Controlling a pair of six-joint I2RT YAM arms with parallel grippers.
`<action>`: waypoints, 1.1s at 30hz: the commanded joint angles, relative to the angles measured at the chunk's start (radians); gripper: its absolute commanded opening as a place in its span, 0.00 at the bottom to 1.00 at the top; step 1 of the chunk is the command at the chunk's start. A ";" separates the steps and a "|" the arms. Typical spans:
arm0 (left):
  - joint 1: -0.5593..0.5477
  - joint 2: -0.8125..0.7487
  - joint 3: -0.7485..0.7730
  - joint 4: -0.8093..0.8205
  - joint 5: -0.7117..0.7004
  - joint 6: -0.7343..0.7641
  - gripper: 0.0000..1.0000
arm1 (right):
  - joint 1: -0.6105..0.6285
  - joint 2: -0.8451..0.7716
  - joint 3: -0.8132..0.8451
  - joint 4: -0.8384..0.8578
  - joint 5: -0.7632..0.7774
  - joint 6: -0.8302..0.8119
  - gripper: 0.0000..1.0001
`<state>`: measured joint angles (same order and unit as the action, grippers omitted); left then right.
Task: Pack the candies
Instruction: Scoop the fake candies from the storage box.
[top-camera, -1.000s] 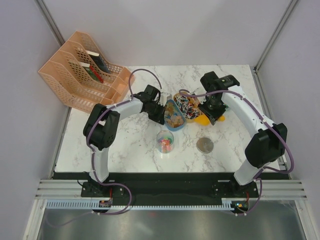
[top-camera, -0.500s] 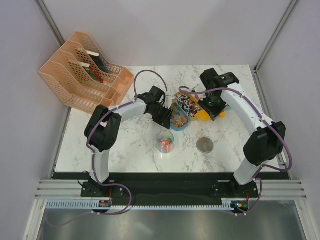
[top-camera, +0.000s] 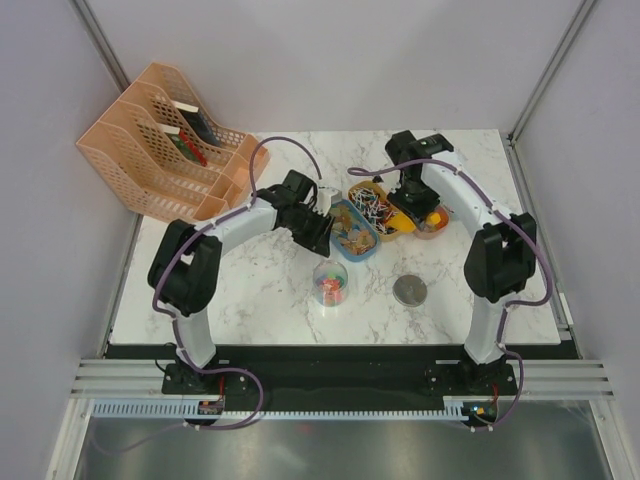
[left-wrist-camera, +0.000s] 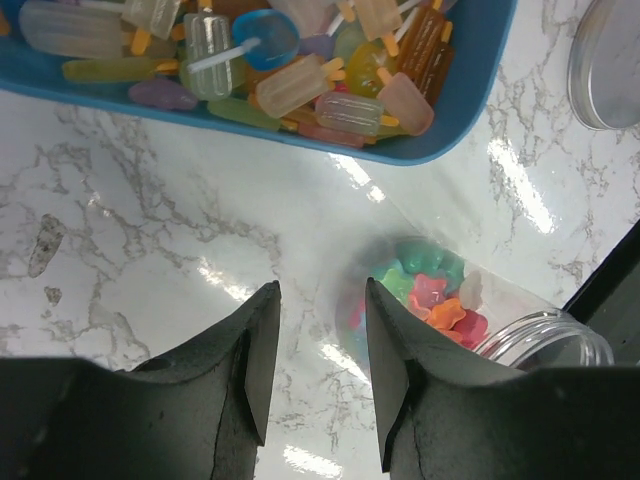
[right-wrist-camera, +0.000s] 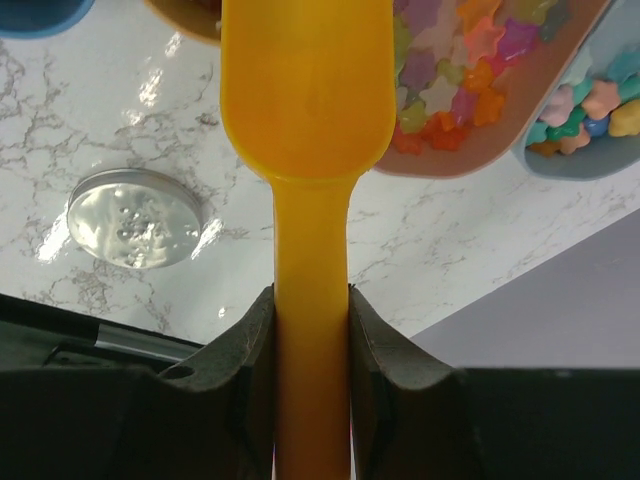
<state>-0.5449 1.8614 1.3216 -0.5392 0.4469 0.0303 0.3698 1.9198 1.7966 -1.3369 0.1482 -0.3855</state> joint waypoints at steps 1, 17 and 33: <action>0.031 -0.039 -0.016 0.039 -0.005 0.011 0.47 | 0.017 0.068 0.118 -0.044 0.066 -0.019 0.00; 0.157 0.022 0.044 0.054 0.024 0.016 0.47 | 0.090 0.248 0.255 -0.125 0.146 -0.088 0.00; 0.171 0.070 0.128 0.030 0.030 0.008 0.47 | 0.044 0.257 0.168 -0.123 0.088 -0.133 0.00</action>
<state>-0.3756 1.9217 1.4055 -0.5179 0.4519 0.0299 0.4091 2.1593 1.9259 -1.3285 0.2832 -0.5026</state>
